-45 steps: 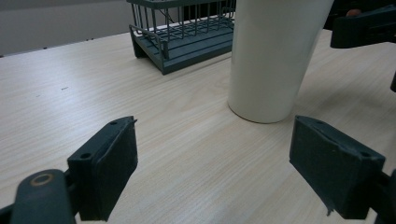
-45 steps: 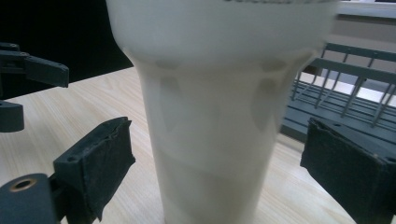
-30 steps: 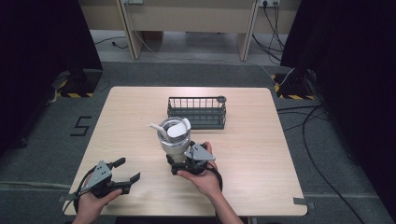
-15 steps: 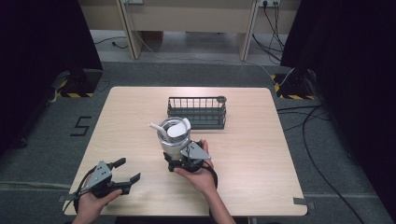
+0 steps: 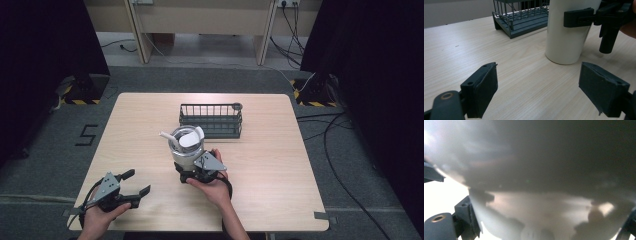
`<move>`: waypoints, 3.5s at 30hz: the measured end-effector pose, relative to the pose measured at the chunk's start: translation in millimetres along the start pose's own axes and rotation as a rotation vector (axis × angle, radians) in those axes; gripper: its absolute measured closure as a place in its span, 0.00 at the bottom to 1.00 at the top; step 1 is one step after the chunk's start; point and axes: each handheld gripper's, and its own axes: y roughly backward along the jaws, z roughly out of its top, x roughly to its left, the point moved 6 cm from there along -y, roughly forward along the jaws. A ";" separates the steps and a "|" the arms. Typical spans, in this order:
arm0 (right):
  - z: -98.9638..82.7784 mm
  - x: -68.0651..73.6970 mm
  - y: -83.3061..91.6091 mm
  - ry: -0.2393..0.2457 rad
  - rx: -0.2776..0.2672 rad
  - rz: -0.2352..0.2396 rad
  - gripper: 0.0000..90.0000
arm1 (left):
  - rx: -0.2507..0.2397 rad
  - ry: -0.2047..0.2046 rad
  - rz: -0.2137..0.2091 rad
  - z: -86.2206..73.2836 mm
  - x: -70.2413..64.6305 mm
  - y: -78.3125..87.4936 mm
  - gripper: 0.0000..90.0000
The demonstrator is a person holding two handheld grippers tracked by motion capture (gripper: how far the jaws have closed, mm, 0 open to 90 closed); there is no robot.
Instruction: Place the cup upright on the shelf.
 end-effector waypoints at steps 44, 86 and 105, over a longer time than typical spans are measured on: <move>71.7 -50.9 1.2 -0.015 -0.039 -0.146 0.12 | -0.005 0.010 0.005 0.2 0.9 0.6 0.17; 134.2 -113.1 -21.9 -0.046 -0.099 -0.266 0.12 | -0.008 0.018 0.006 0.2 2.3 1.1 0.17; 135.1 -148.3 -51.3 -0.069 -0.056 -0.332 0.12 | -0.011 0.023 0.005 0.1 2.7 0.8 0.17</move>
